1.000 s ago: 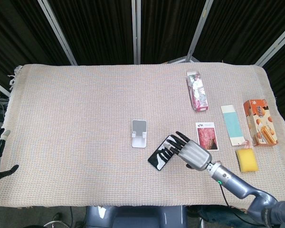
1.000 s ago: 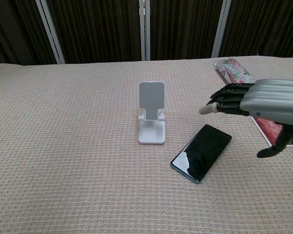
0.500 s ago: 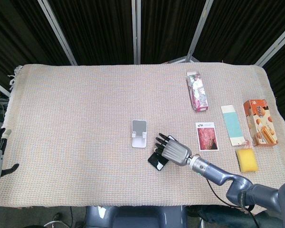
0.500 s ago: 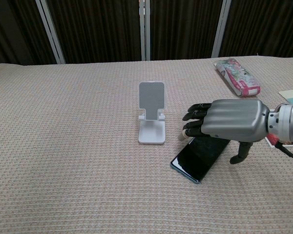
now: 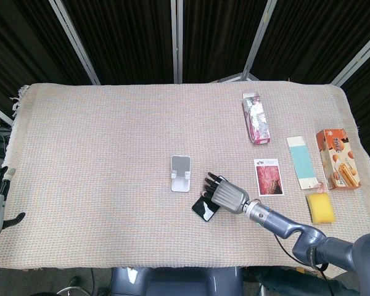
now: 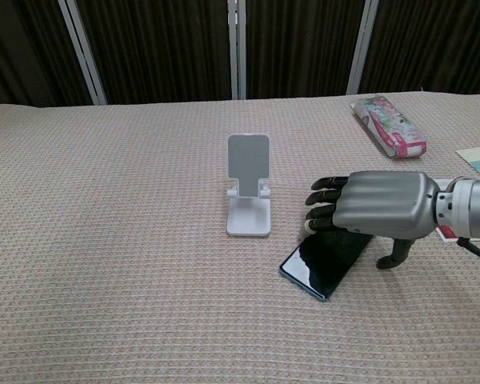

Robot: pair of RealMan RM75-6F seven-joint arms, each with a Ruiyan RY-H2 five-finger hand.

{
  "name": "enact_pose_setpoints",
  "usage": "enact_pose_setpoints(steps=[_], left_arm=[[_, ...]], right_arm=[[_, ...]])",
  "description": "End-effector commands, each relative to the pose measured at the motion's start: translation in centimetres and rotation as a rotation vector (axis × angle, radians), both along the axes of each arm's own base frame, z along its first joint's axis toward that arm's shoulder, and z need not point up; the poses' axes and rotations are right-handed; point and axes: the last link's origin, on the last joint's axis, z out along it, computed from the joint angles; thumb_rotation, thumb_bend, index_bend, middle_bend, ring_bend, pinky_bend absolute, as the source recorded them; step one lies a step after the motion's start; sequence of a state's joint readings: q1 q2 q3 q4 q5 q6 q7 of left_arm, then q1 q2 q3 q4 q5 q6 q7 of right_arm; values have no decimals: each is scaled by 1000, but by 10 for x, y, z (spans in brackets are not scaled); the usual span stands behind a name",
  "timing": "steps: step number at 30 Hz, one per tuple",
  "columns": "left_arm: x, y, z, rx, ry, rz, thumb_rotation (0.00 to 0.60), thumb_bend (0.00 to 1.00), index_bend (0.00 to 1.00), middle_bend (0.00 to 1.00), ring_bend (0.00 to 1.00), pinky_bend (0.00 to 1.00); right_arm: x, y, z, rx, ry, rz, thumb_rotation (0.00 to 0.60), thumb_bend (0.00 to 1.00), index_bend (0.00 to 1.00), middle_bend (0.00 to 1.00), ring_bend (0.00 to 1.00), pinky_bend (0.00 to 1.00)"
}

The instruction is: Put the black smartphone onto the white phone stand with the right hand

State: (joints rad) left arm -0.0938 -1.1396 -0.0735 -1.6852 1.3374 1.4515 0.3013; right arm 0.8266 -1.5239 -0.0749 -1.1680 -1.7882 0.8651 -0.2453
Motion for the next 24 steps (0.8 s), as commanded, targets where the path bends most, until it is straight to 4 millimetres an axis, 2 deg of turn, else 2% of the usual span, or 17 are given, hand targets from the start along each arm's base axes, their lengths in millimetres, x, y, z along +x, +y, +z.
enact_pose_setpoints(steps=[1, 8, 12, 16, 24], left_arm=[[0, 0, 0, 0, 1, 1, 600, 0, 0, 0, 0, 0], [0, 0, -2, -3, 4, 3, 600, 0, 0, 0, 0, 0], [0, 0, -3, -4, 4, 5, 600, 0, 0, 0, 0, 0], [0, 0, -3, -5, 5, 5, 600, 0, 0, 0, 0, 0], [2, -1, -3, -7, 0, -3, 600, 0, 0, 0, 0, 0]], right_arm=[[-3, 2, -2, 8, 2, -5, 600, 0, 200, 194, 97, 59], [-6, 3, -7, 18, 10, 3, 600, 0, 227, 231, 131, 105], [-7, 2, -9, 20, -2, 20, 600, 37, 309, 344, 233, 173], [-7, 1, -6, 22, -38, 46, 600, 91, 431, 500, 385, 281], [-4, 3, 9, -5, -105, 115, 600, 105, 462, 520, 412, 301]])
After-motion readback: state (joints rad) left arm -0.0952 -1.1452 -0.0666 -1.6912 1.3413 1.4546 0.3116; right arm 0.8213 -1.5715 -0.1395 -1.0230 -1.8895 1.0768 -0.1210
